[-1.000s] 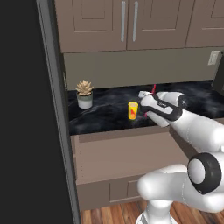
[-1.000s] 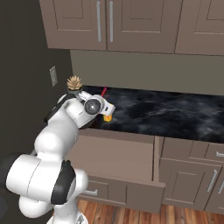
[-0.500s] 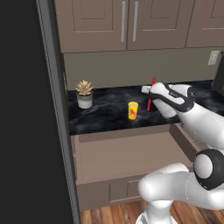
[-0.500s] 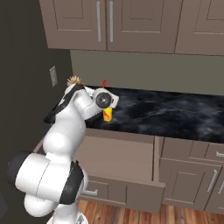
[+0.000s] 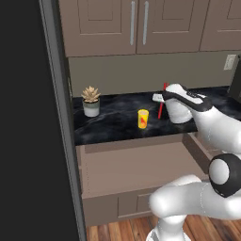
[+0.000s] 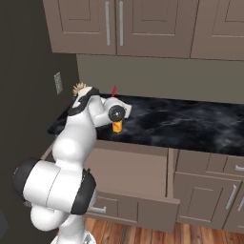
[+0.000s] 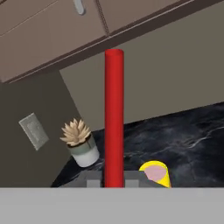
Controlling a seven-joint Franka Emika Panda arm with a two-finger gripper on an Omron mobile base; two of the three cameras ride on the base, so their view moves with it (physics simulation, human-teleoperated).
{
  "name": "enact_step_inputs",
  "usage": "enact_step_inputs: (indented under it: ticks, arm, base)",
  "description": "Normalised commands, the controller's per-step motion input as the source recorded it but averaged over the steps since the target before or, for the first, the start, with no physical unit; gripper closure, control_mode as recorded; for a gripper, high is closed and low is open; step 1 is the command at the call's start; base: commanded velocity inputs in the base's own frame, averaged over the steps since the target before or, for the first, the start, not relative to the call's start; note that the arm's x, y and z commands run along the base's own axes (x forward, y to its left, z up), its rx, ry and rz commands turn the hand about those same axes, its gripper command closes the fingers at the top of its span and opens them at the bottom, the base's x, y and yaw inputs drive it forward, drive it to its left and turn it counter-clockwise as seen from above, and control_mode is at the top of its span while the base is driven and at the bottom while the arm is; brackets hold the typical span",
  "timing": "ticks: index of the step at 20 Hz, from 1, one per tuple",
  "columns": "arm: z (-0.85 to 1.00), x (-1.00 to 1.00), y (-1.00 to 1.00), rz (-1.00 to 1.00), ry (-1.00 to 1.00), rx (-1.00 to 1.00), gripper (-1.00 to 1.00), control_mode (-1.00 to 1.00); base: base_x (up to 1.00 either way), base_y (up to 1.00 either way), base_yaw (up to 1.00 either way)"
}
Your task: Pick up the straw from the left drawer and put it inside the smoothie cup.
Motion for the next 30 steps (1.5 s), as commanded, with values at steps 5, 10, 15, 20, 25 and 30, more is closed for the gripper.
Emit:
enact_step_inputs:
  ticks: [5, 10, 15, 20, 25, 30]
  arm:
    - [-0.08, 0.00, 0.01, 0.16, -0.20, -0.16, 1.00, -1.00]
    - [0.00, 0.01, 0.00, 0.21, -0.18, -0.17, 1.00, -1.00]
    - [0.00, 0.12, 0.13, 0.19, -0.07, -0.13, 1.00, -1.00]
    - [0.00, 0.43, 0.10, 0.04, 0.01, -0.03, 1.00, -1.00]
    - [0.00, 0.58, 0.00, 0.00, 0.12, 0.00, 1.00, -1.00]
    - [0.01, 0.36, 0.00, 0.00, 0.02, 0.00, 1.00, -1.00]
  base:
    - [0.00, 0.00, 0.00]
    - [0.00, 0.00, 0.00]
    - [0.00, 0.00, 0.00]
    - [0.00, 0.00, 0.00]
    - [0.00, 0.00, 0.00]
    - [0.00, 0.00, 0.00]
